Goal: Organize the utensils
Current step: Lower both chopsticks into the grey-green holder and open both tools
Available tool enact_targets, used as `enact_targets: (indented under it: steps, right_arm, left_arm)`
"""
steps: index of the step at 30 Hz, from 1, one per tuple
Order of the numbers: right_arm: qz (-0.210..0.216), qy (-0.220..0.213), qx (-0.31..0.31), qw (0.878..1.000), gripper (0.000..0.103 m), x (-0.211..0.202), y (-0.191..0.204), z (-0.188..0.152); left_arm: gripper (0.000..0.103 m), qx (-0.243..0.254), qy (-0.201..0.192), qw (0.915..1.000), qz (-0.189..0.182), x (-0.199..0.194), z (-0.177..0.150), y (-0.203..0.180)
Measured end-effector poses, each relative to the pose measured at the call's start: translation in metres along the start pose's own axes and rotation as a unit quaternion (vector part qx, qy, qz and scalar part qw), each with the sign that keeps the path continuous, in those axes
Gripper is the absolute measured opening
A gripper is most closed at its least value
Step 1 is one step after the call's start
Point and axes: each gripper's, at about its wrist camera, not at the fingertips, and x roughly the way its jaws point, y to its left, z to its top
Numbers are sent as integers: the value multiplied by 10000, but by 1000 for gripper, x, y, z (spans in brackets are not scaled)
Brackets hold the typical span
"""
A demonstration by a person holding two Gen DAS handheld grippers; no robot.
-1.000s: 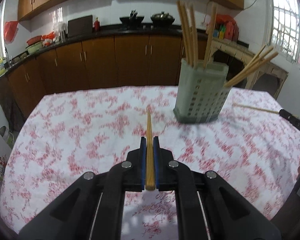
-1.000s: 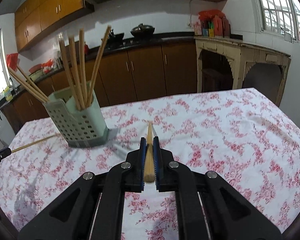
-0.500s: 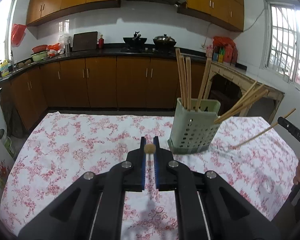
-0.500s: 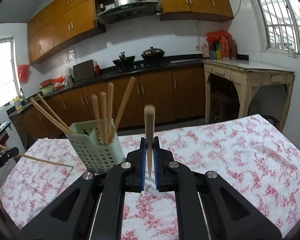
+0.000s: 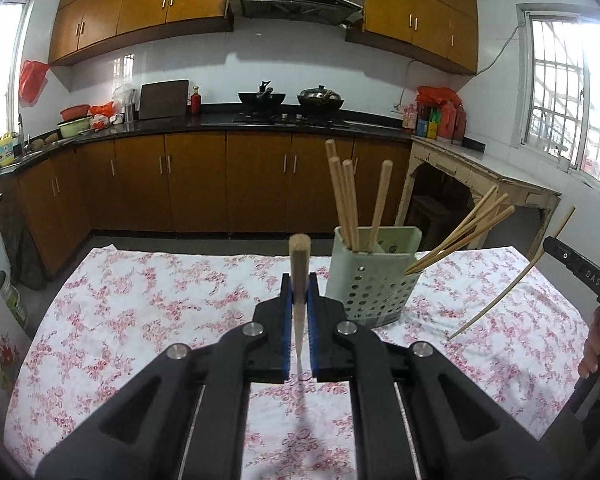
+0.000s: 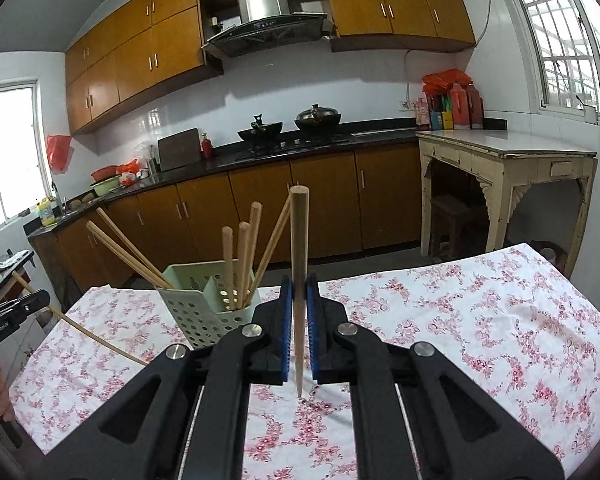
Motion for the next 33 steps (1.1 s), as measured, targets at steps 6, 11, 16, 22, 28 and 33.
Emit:
enact_targets:
  steps: [6, 11, 16, 22, 28, 33]
  right_arm:
    - [363, 7, 114, 9993, 8, -16, 9, 18]
    - [738, -158, 154, 9970, 8, -32, 23, 40]
    - [901, -467, -65, 9948, 8, -40, 47, 67]
    - [836, -837, -335, 9924, 8, -38, 68, 90]
    - [736, -1083, -433, 9904, 8, -19, 74, 104]
    - [665, -1109, -460, 9905, 8, 12, 77, 102]
  left_arm:
    - [8, 60, -138, 9995, -270, -17, 21, -16]
    - [8, 90, -331, 9979, -552, -31, 44, -35]
    - [8, 237, -678, 9950, -695, -45, 75, -64]
    - [8, 389, -1161, 9909, -560, -47, 111, -92]
    - [8, 329, -1302, 9908, -194, -22, 129, -93]
    - [8, 179, -1251, 9920, -64, 2, 132, -88]
